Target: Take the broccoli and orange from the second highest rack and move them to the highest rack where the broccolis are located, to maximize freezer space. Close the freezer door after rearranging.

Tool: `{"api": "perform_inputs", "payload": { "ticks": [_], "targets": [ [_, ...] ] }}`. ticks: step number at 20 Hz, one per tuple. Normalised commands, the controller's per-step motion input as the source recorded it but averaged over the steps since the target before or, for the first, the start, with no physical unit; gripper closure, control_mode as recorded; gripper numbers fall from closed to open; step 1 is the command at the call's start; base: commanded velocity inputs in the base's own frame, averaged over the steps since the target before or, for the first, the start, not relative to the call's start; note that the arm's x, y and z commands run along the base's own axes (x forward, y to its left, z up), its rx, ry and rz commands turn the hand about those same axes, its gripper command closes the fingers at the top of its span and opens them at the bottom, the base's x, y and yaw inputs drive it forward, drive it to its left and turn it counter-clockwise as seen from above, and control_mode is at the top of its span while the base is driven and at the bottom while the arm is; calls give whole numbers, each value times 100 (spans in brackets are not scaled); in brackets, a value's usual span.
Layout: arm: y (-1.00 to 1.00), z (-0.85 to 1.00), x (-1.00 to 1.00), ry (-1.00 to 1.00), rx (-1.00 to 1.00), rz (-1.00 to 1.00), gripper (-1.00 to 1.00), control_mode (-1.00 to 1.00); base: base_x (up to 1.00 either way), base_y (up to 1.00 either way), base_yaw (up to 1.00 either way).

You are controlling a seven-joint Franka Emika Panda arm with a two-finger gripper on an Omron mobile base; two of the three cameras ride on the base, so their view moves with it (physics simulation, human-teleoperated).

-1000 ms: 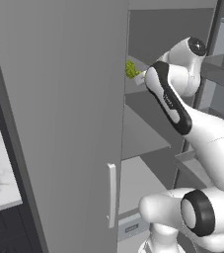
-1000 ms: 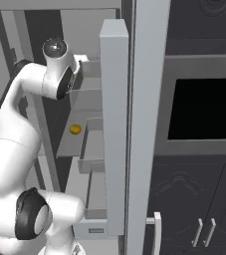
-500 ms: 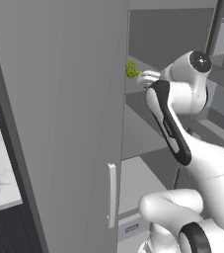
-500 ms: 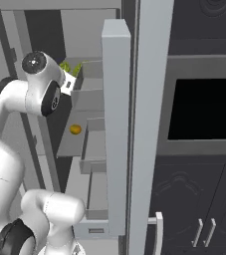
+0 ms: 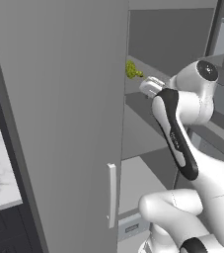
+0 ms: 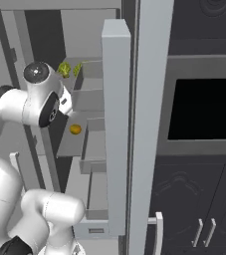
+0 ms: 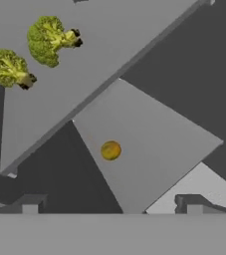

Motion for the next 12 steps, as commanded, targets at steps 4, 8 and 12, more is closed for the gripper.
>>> {"api": "perform_inputs", "payload": {
  "ticks": [4, 8, 12],
  "targets": [
    [1, -46, -4, 7, 21, -8, -100, -100, 0, 0, 0],
    [1, -38, 0, 6, 9, -22, -100, -100, 0, 0, 0],
    [0, -35, 0, 6, 0, -2, -100, -100, 0, 0, 0]
  ]
}}
